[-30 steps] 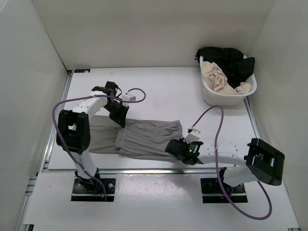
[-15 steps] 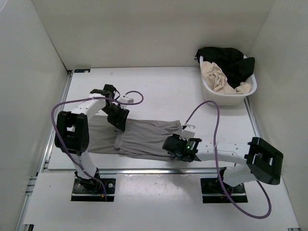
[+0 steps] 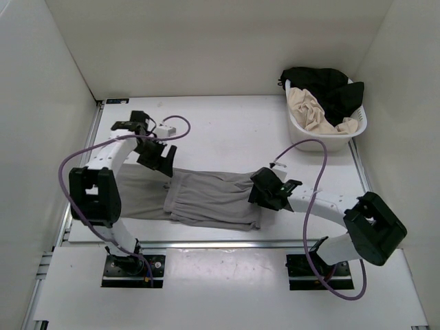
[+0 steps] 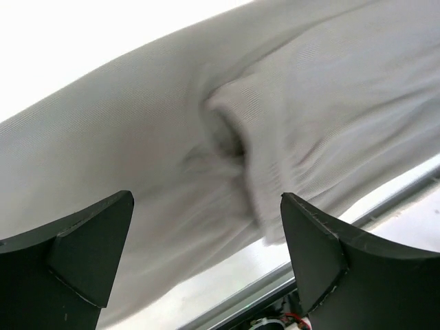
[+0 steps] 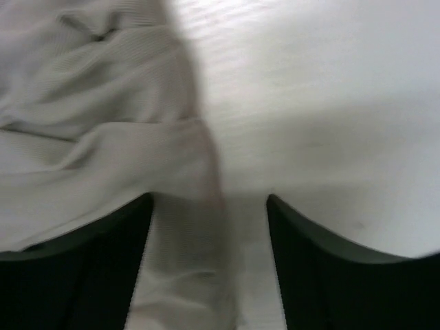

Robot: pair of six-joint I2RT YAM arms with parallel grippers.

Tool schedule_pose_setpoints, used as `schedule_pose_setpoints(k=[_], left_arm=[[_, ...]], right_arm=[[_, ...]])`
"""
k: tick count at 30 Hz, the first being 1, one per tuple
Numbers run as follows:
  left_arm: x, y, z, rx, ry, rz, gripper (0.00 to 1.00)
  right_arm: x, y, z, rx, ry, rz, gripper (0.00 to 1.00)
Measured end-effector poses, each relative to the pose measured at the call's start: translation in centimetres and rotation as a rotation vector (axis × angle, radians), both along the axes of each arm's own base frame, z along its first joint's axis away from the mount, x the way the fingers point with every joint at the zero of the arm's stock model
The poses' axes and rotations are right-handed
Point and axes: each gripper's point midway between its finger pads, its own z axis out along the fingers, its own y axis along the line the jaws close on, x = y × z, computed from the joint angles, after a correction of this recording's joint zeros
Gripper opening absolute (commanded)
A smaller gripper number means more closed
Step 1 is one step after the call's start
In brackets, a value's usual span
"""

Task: Fold and stack the trousers
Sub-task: Fold the trousers

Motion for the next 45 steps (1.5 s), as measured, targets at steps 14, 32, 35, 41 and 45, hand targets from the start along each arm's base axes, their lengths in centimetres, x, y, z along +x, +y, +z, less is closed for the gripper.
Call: schedule_pose_setpoints(k=[14,32,35,41,45], left_arm=[[-5.5,17.1,-2.6,0.059,0.063,0.423,1.0],[-6.2,12.2,-5.6,0.017,0.151,0.229,1.0],[-6.3,9.4,-6.0,0.003,0.168,0.163,1.0],[-5.8,7.8,-6.8,0.049,0.17,0.132,1.0],[-5.3,8.6,-7.0,0.088,0.149,0.153,0.82]], right_arm=[[0.3,5.3,-0.4,0.228,0.052,0.092,0.0],[1.0,-9.4,9.8,-0.199,0.038,-0.213,0.0],[2.5,-8.7,12.7,-0.232,0.013,-0.186,0.0],[4.5,0.4,17.2,-0.247,-0.045,0.001,0.0],[4.5,11.3,17.7,-0.228,-0.073,0.155,0.0]])
